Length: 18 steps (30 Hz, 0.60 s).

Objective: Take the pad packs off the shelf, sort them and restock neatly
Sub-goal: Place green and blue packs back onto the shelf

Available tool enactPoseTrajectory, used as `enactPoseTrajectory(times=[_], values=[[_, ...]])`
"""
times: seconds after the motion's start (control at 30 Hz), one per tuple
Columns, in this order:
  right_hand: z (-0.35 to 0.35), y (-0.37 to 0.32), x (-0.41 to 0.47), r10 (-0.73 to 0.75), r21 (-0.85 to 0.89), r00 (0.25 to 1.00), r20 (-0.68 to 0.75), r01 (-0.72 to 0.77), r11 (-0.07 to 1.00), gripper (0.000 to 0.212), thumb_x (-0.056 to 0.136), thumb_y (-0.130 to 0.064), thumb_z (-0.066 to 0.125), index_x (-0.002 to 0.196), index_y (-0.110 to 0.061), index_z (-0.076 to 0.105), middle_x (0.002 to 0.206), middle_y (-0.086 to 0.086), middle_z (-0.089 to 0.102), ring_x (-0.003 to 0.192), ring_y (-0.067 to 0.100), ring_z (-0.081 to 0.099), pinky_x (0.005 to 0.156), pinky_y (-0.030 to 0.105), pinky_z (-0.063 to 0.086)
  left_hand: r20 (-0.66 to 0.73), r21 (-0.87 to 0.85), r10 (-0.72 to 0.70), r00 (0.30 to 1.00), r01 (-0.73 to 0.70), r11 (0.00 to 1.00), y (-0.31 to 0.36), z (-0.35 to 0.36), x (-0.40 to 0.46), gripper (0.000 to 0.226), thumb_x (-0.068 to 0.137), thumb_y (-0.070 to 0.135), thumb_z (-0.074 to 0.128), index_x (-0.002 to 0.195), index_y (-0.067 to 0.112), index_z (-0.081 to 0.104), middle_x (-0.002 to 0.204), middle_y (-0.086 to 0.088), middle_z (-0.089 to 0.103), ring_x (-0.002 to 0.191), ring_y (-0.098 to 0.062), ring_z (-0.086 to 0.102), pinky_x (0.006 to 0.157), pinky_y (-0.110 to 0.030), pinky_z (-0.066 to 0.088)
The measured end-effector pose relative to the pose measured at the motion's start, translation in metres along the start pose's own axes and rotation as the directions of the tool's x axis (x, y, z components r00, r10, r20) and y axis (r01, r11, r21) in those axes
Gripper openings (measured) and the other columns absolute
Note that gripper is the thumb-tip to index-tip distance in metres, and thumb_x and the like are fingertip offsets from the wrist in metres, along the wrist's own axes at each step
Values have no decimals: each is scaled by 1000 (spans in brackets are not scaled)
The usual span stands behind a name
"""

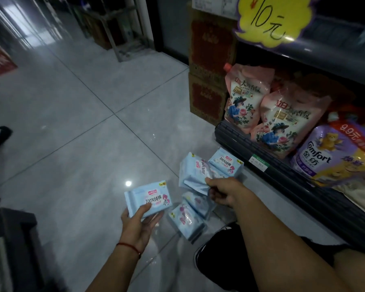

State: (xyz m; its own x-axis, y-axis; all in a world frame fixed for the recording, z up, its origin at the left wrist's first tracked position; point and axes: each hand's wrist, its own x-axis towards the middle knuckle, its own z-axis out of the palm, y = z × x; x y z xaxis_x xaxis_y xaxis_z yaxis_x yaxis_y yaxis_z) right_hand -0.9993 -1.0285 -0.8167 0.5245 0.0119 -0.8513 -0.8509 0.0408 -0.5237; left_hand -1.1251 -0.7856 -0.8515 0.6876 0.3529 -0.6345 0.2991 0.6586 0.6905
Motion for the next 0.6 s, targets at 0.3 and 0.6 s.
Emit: enactPoseTrajectory(times=[0.3, 0.6], values=[[-2, -64, -94, -299, 71, 945, 135, 292, 954, 53, 89, -6, 77, 136, -9, 53, 96, 11, 72, 76, 23, 70, 71, 44, 65, 264, -153, 200, 944, -163, 975, 28, 153, -25, 69, 86, 20, 75, 147, 28, 44, 136, -11, 64, 119, -36, 65, 95, -56, 55], [-72, -101, -173, -706, -194, 707, -24, 690, 697, 60, 80, -40, 86, 130, -32, 53, 112, -7, 74, 97, 13, 74, 86, 40, 62, 575, -121, 176, 799, -129, 984, 39, 252, -60, 52, 93, 23, 62, 144, 28, 50, 133, -12, 67, 116, -32, 68, 89, -56, 59]])
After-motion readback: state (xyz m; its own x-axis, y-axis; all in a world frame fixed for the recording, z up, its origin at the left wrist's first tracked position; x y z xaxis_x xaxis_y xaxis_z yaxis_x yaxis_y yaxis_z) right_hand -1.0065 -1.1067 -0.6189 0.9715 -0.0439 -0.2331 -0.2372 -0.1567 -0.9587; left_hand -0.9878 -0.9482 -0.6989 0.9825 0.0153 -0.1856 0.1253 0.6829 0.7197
